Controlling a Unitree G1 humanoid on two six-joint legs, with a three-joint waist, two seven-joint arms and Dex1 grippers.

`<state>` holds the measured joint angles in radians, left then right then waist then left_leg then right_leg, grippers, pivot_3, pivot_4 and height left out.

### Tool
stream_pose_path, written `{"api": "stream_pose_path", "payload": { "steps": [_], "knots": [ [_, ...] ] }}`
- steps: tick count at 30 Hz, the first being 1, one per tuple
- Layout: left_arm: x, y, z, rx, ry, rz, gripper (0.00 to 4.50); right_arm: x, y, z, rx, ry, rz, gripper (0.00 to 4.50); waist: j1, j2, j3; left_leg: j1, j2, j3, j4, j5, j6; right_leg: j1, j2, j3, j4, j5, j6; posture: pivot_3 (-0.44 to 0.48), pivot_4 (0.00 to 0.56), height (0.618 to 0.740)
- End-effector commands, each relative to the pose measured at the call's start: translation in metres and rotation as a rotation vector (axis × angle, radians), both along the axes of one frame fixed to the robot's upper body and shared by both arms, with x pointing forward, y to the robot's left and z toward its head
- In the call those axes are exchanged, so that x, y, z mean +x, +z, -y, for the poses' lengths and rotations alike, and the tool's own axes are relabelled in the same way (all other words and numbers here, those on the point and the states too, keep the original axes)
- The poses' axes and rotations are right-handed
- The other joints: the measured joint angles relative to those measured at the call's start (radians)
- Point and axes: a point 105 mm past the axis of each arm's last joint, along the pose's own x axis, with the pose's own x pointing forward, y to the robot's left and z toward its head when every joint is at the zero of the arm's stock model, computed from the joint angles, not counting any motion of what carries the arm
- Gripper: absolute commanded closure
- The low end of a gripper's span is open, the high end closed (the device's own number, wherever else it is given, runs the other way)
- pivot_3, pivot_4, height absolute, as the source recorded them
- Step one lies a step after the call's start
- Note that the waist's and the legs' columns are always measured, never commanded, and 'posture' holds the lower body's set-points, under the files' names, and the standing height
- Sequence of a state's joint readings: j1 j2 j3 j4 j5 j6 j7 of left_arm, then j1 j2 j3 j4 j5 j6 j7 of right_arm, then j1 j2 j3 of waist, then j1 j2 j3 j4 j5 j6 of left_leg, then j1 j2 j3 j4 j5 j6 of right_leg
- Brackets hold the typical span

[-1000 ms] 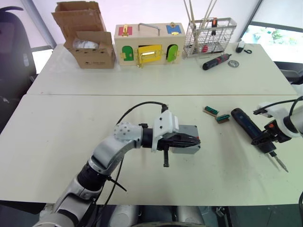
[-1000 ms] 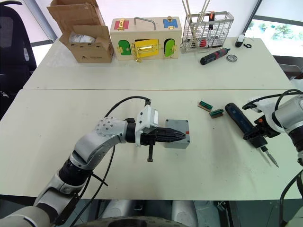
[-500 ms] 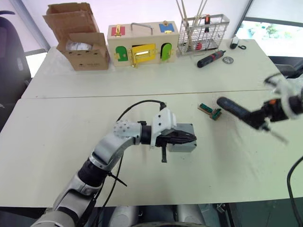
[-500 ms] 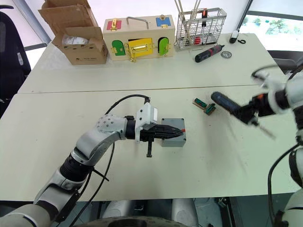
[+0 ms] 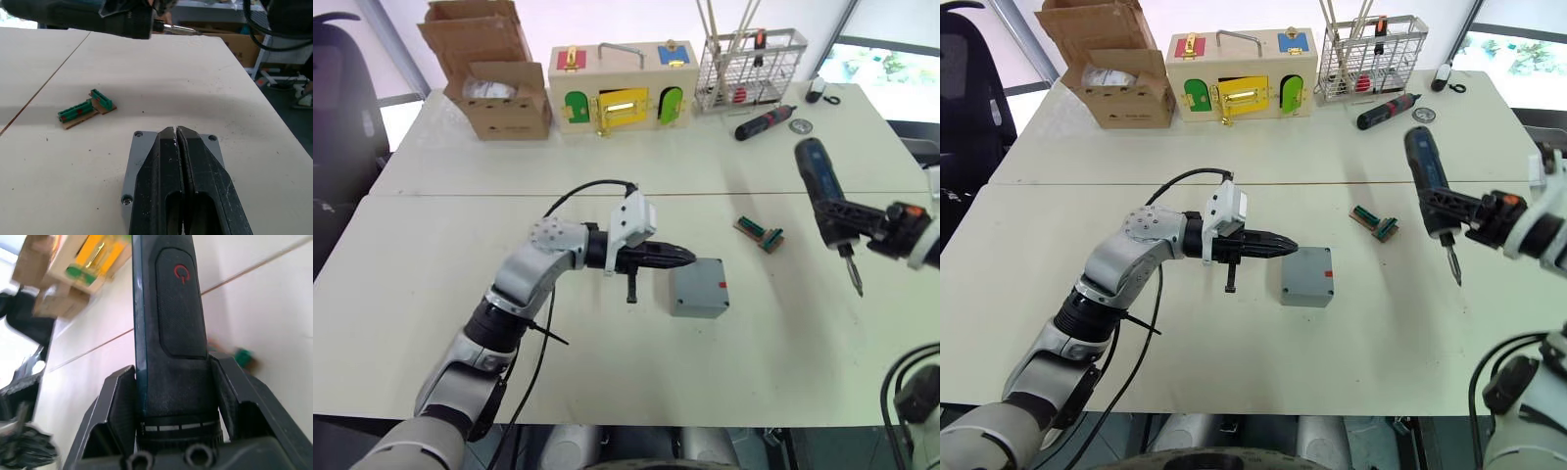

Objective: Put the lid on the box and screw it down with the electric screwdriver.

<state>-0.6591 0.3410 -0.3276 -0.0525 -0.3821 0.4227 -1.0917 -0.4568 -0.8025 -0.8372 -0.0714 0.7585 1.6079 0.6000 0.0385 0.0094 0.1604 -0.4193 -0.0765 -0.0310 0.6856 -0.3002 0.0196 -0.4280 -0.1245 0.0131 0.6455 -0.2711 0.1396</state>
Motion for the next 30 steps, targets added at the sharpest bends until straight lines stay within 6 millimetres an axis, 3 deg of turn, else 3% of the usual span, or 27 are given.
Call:
{"api": "stream_pose_path", "payload": {
  "steps": [1,4,8,11,22,24,30],
  "knots": [
    [-0.003,0.011,0.005,-0.035,-0.033,0.042,4.5,-0.02,0.026,0.001,-0.041,-0.044,0.138,2.49,-0.005,0.0,0.0,0.0,0.0,0.001,0.0,0.0,0.0,0.0,0.0,0.0,0.0,0.0,0.0,0.0,0.15,0.737],
    [-0.007,0.01,0.008,-0.048,-0.038,0.035,4.5,-0.027,0.02,0.004,-0.093,-0.092,0.104,2.49,-0.02,0.0,0.0,0.002,0.001,0.004,0.0,0.001,0.0,0.0,0.0,0.002,0.0,0.0,0.0,0.0,0.15,0.737],
    [-0.012,0.008,0.011,-0.057,-0.043,0.03,4.5,-0.03,-0.002,-0.001,-0.237,-0.097,-0.019,2.49,-0.028,0.0,0.0,0.007,0.003,0.004,0.0,0.001,0.0,0.003,0.002,0.002,0.0,0.0,0.0,0.0,0.15,0.737],
    [-0.014,0.007,0.012,-0.062,-0.039,0.033,4.5,-0.022,-0.02,-0.003,-0.366,-0.1,-0.106,2.49,-0.033,0.0,0.0,0.008,0.003,0.005,0.0,0.0,0.0,0.003,0.002,0.004,0.001,0.0,0.0,0.0,0.15,0.737],
    [-0.017,0.006,0.018,-0.089,0.006,0.048,4.5,0.0,-0.054,0.007,-0.691,0.017,-0.251,2.49,-0.025,0.0,0.0,0.008,0.003,0.006,0.0,0.0,0.002,0.004,0.002,0.004,0.0,0.0,0.0,0.0,0.15,0.737],
    [-0.018,0.006,0.02,-0.093,0.01,0.05,4.5,0.0,-0.06,0.011,-0.745,0.057,-0.285,1.58,-0.026,0.0,0.0,0.008,0.003,0.006,0.0,0.0,0.002,0.004,0.002,0.004,0.0,0.0,0.0,0.0,0.15,0.737],
    [-0.014,0.002,0.021,-0.079,0.02,0.069,4.5,-0.003,-0.061,0.023,-0.857,0.174,-0.385,0.04,-0.026,0.0,0.0,0.008,0.003,0.006,0.0,0.0,0.002,0.004,0.002,0.004,0.0,0.0,0.0,0.0,0.15,0.737]
  ]
}}
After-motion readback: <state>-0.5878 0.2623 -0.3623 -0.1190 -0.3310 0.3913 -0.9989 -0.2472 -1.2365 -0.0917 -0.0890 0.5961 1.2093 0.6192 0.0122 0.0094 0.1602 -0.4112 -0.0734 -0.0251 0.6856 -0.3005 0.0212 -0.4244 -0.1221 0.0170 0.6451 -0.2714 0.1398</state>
